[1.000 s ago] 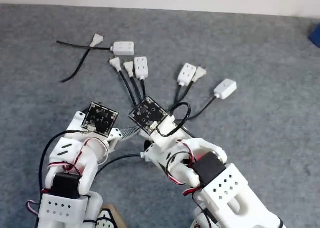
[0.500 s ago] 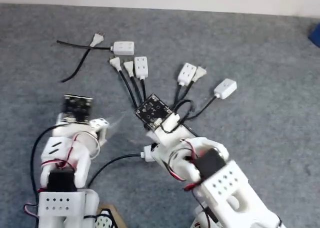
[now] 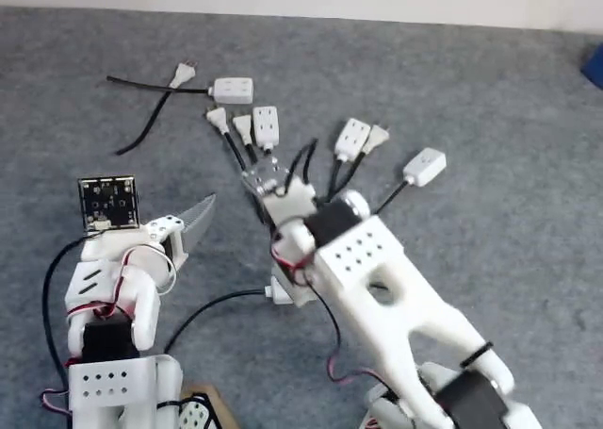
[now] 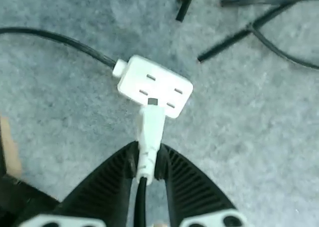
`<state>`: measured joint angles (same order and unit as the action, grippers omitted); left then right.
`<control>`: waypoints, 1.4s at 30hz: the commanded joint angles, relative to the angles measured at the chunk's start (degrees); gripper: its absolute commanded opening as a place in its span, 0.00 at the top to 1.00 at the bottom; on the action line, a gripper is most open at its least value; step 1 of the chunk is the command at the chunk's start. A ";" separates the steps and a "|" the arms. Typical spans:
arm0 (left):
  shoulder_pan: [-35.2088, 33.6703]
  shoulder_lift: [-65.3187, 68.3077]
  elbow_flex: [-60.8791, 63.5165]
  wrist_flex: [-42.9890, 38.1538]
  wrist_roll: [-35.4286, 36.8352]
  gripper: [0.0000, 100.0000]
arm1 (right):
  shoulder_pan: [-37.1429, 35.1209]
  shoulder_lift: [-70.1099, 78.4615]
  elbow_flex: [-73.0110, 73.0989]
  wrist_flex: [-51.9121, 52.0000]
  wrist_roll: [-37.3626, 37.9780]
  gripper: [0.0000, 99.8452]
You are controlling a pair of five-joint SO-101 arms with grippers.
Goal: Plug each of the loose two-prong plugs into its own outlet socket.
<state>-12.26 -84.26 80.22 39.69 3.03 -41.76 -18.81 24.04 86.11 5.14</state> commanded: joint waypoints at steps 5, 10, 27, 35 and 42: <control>-0.66 -0.13 -1.89 -1.32 0.44 0.60 | 0.31 12.26 -20.97 11.82 -0.79 0.99; -0.75 -0.13 -1.89 -1.32 0.35 0.60 | -3.74 19.21 -24.75 11.91 -2.11 0.99; -0.92 -0.13 -0.40 -3.60 0.26 0.60 | -1.45 20.97 -15.34 1.36 -5.45 0.99; -0.92 -0.13 -0.31 -3.60 0.26 0.60 | -0.84 20.97 -11.65 -0.40 -5.45 0.99; -0.92 -0.22 -0.31 -3.69 0.26 0.60 | -0.84 20.70 -12.00 1.98 -5.45 0.99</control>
<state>-12.70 -84.26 80.22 37.58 3.03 -43.52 2.37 12.53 86.64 0.13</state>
